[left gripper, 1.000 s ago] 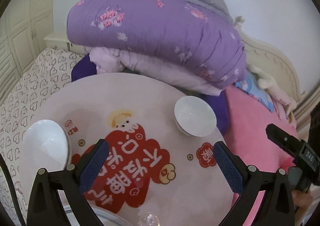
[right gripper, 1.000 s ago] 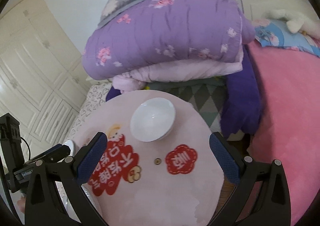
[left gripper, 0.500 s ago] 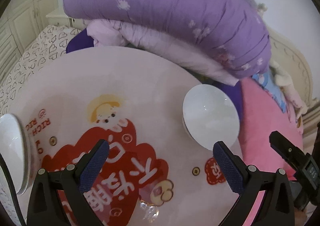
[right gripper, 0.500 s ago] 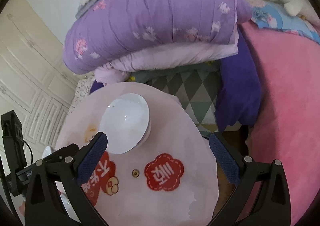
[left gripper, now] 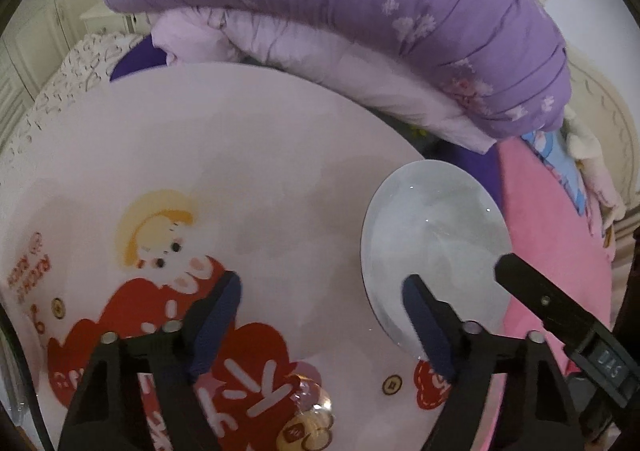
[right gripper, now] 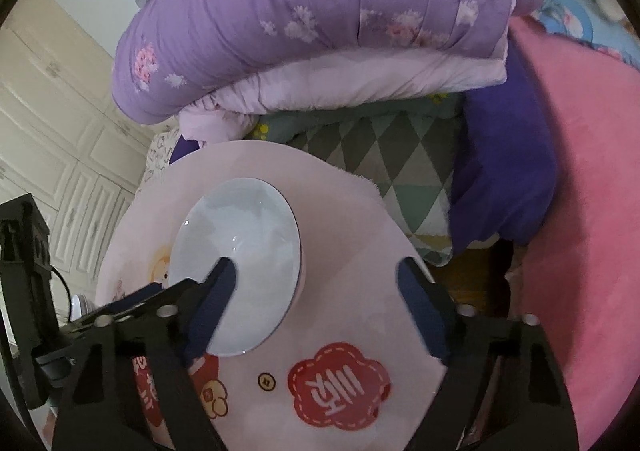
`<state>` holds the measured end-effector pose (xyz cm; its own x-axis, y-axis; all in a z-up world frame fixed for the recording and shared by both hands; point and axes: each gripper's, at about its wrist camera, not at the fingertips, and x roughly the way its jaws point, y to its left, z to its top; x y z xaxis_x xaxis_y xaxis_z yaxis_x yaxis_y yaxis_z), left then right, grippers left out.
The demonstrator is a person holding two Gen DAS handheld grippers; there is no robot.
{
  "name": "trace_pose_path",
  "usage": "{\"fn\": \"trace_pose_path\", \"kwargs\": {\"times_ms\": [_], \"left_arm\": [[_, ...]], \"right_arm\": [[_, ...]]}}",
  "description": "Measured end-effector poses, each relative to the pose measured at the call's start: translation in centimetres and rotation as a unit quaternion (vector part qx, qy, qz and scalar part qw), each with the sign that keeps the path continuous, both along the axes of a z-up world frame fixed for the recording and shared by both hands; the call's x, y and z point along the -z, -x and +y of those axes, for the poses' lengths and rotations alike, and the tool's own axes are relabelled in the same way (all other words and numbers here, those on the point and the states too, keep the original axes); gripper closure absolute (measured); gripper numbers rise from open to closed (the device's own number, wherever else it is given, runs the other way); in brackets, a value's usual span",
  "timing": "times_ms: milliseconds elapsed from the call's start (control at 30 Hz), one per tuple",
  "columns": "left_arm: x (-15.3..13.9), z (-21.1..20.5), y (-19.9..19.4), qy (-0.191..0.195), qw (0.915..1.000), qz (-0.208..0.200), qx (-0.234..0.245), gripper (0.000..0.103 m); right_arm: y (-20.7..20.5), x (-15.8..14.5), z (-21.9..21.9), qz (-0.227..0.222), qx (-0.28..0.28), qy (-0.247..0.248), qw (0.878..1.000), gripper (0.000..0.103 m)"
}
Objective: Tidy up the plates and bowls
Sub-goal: 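Close the left gripper on a white bowl rim while the right gripper grasps another, then carry both held bowls and lower them into the nested bowls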
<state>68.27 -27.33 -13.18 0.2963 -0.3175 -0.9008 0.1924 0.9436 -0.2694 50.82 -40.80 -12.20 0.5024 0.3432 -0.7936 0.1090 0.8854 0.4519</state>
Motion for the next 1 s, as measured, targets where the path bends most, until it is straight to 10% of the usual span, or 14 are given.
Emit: {"fn": "trace_pose_path", "kwargs": {"times_ms": [333,1000], "left_arm": [[2.6,-0.6,-2.7,0.067,0.9963,0.047,0.025,0.092],[-3.0,7.0,2.3,0.087,0.9961,0.009,-0.002,0.093]], "right_arm": [[-0.6,1.0,1.3,0.012,-0.009,-0.014,1.000,0.084],[3.4,-4.4,7.9,-0.026,-0.046,-0.010,0.999,0.087]]}}
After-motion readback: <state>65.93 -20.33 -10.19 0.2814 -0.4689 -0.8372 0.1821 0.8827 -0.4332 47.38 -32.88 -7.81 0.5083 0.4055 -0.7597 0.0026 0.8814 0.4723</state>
